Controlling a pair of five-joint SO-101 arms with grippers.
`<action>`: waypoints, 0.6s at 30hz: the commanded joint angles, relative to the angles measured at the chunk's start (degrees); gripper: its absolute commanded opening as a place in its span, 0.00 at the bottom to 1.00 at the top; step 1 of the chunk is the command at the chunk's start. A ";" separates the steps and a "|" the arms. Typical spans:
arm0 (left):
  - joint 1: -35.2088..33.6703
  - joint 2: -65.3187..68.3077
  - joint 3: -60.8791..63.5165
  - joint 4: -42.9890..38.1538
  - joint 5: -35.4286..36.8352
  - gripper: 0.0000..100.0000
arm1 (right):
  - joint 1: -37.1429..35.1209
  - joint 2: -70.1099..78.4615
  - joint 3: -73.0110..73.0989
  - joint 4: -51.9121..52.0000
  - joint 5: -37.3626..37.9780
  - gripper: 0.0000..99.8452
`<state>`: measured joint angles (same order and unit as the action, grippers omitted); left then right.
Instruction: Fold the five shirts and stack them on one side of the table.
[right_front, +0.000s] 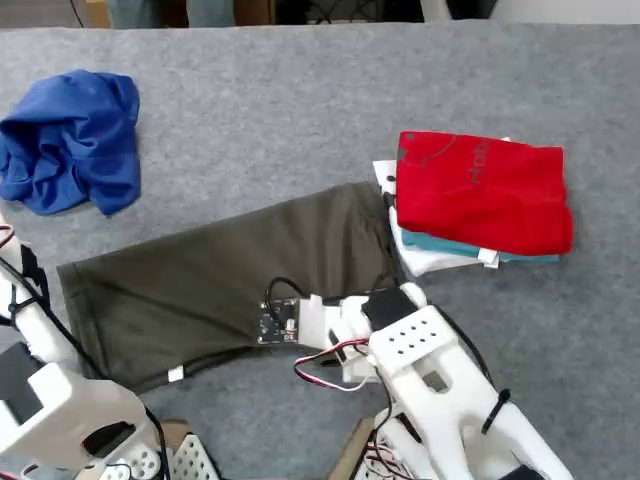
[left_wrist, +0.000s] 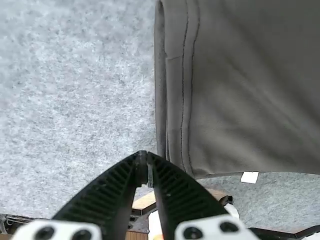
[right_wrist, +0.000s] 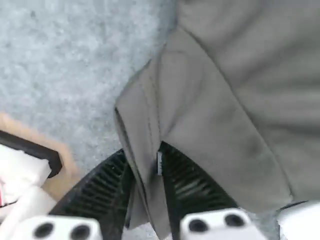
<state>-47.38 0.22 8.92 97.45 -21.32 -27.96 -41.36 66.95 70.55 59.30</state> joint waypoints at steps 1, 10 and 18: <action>-0.48 -2.90 0.13 -0.44 -0.09 0.03 | 0.62 -0.48 -2.68 -2.90 0.53 0.05; -0.57 -2.90 0.13 -0.18 -0.09 0.03 | 0.26 4.62 -16.84 3.08 0.62 0.01; -0.57 -2.90 0.13 -0.09 -0.09 0.03 | 0.62 24.31 -33.45 3.52 4.75 0.01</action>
<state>-47.38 0.22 8.92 97.45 -21.32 -27.87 -23.25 40.84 73.71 62.64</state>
